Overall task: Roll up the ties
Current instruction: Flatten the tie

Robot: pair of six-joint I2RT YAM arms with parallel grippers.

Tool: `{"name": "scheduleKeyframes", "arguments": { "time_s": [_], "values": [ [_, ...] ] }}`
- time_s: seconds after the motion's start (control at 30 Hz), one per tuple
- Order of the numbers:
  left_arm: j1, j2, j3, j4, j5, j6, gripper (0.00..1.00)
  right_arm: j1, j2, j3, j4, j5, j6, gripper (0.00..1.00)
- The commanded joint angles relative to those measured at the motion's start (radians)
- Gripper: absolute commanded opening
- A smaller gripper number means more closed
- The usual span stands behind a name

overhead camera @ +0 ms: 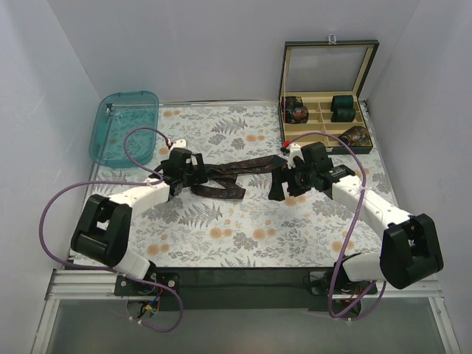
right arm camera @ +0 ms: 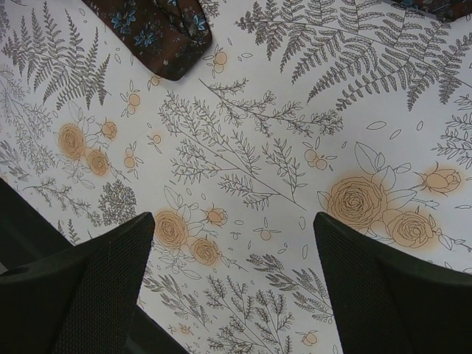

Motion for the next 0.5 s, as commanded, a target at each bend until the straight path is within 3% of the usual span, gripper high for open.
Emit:
{"name": "scheduleKeyframes", "arguments": {
  "time_s": [0.0, 0.33, 0.47],
  "values": [
    [0.018, 0.052, 0.025, 0.14, -0.039, 0.086, 0.84, 0.005, -0.015, 0.022, 0.019, -0.017, -0.021, 0.79],
    [0.031, 0.174, 0.129, 0.189, -0.008, 0.353, 0.79, 0.003, -0.029, 0.013, 0.01, -0.01, -0.029, 0.79],
    [0.034, 0.194, 0.169, 0.186, 0.067, 0.462, 0.76, 0.005, -0.029, 0.008, 0.007, -0.014, -0.03, 0.79]
  ]
}}
